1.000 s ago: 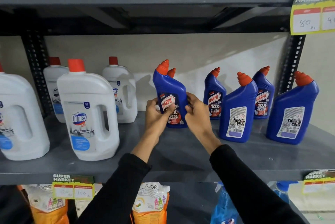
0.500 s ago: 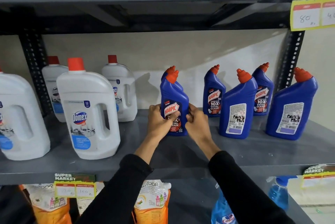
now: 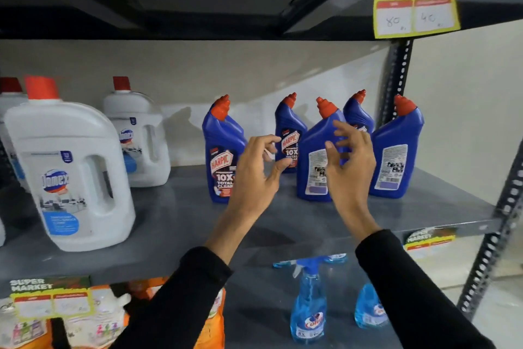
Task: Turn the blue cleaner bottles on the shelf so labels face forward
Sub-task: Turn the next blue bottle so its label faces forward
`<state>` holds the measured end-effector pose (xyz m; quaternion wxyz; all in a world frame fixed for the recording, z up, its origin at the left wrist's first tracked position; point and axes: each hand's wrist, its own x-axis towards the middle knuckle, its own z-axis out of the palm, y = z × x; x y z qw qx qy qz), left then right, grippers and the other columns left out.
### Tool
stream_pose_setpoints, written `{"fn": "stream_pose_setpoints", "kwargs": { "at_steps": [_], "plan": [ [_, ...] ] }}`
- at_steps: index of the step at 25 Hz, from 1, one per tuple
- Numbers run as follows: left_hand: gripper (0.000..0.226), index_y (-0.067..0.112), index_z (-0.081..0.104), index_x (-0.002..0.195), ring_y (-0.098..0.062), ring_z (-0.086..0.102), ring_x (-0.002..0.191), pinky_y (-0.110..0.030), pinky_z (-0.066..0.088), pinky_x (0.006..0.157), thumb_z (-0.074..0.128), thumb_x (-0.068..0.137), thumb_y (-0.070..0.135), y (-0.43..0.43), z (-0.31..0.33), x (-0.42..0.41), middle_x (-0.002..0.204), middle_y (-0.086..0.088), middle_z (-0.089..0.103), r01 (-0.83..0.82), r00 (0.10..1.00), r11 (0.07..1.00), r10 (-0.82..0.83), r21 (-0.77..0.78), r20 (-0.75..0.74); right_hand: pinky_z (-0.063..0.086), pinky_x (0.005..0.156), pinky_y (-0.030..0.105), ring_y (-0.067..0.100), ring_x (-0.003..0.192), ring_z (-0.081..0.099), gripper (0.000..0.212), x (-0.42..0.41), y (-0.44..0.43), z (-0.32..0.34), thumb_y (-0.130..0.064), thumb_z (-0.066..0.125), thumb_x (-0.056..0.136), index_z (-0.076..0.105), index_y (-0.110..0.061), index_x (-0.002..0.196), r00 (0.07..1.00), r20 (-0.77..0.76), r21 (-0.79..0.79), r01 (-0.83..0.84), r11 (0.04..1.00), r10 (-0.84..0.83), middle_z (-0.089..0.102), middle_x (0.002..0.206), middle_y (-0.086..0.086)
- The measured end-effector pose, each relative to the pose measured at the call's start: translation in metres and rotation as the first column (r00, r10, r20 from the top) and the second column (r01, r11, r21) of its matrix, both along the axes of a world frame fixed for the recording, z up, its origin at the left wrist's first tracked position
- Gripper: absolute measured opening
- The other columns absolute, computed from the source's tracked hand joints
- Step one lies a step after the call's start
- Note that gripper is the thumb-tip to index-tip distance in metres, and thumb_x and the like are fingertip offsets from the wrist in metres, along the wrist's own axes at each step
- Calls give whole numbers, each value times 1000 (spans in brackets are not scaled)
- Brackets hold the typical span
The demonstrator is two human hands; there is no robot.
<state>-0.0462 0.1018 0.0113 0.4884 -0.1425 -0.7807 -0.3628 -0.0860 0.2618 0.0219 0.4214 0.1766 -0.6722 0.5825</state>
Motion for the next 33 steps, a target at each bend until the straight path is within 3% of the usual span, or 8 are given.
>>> {"fn": "stream_pose_setpoints", "kwargs": {
  "at_steps": [3,6,9,13,18,23,28,33],
  "plan": [
    [42,13,51,129,-8,62,95,-25,55,86,64,90,23,34,-3,-35,121,-4,63,37,935,975,-110,217,337,52,90,28,16,111,57,56,-29,28,-16,-10,67,87,44,-18,138,981,187,131,26,991,-50,52,127,4],
    [35,12,55,125,-9,66,92,-22,56,77,61,92,22,54,-16,-59,121,-5,67,-6,844,915,-212,404,493,50,92,31,18,117,58,56,-48,40,-31,-17,64,91,40,-10,141,889,442,236,-242,941,117,58,131,6],
    [31,9,60,121,-1,66,80,-10,53,62,62,92,18,67,-25,-61,109,0,69,-83,884,891,-142,447,446,53,89,34,19,111,62,34,-54,41,-34,-19,58,95,47,-10,126,827,529,252,-366,896,189,63,124,7],
    [28,12,66,118,-15,73,90,-29,60,77,64,90,15,73,-25,-61,107,-6,74,-131,937,892,-32,432,349,52,76,22,14,100,62,29,-52,43,-27,-15,56,96,47,-9,123,824,494,201,-419,886,277,63,115,3],
    [36,8,64,125,-6,71,87,-21,58,80,65,90,20,96,3,-52,100,4,72,-122,988,913,74,389,137,55,71,20,15,94,65,30,-48,42,-8,-15,57,95,48,-11,123,919,285,105,-311,945,271,65,112,4],
    [26,16,64,105,-9,71,74,-20,57,70,64,89,37,117,15,-52,82,1,73,18,988,902,-81,432,128,56,74,25,10,91,64,30,-35,29,-12,-20,60,92,52,-22,121,952,146,143,-288,947,268,63,105,-2],
    [30,13,56,117,-15,70,79,-26,58,71,56,95,33,95,11,-54,89,-6,68,131,961,810,-245,571,126,51,79,17,9,96,60,52,-34,31,-25,8,52,88,62,-25,126,950,103,326,-313,892,296,62,105,1],
    [27,13,39,120,-9,66,89,-24,58,74,46,100,29,71,4,-49,104,3,63,184,917,737,-367,650,158,53,68,9,12,111,60,74,-46,33,-18,6,69,82,39,-27,141,755,367,-14,-580,814,544,54,130,-2]
  ]
}}
